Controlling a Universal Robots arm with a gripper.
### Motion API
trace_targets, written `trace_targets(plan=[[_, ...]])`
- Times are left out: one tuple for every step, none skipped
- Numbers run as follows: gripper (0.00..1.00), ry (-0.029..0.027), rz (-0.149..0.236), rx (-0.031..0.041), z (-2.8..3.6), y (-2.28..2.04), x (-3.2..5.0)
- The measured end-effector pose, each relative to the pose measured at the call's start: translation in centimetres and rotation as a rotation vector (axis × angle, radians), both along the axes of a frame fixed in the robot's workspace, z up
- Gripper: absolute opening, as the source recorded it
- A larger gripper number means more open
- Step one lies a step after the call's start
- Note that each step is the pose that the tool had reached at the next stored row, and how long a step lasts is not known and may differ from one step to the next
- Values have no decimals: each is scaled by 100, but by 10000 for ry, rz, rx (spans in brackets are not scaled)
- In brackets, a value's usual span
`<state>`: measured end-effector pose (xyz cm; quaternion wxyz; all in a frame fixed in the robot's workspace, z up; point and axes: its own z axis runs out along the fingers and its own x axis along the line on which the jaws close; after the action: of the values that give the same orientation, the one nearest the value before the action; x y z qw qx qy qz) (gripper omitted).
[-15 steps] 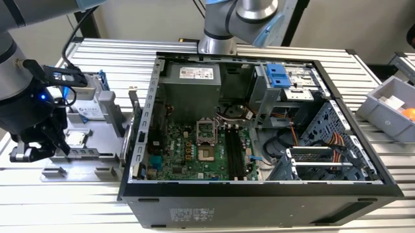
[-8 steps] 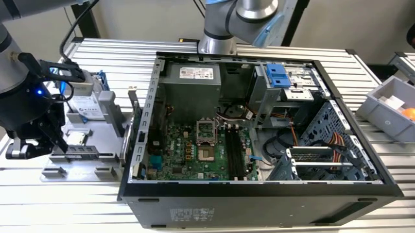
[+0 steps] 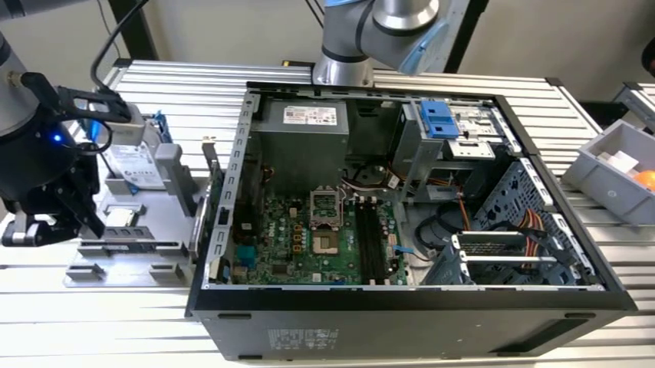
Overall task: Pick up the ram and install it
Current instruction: 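Pick up the ram and move it above insertion slot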
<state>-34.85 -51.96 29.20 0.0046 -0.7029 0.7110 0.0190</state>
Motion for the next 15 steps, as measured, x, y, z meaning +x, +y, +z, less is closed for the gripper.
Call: trace_targets(plan=[[0, 0, 0, 0, 10, 0, 0], [0, 1, -1, -1, 22, 0, 0], [0, -1, 0, 1, 31, 0, 0], [0, 0, -1, 1, 40, 0, 0], [0, 0, -1, 0, 50, 1, 0], [0, 0, -1, 0, 59, 0, 0], [0, 0, -1, 0, 68, 0, 0], [0, -1, -1, 1, 75, 0, 0], [0, 0, -1, 0, 85, 1, 0], [0, 0, -1, 0, 93, 0, 0], [0, 0, -1, 0, 103, 0, 0], [0, 0, -1, 0, 112, 0, 0], [0, 0, -1, 1, 122, 0, 0], [0, 0, -1, 0, 131, 1, 0], [0, 0, -1, 0, 141, 0, 0]])
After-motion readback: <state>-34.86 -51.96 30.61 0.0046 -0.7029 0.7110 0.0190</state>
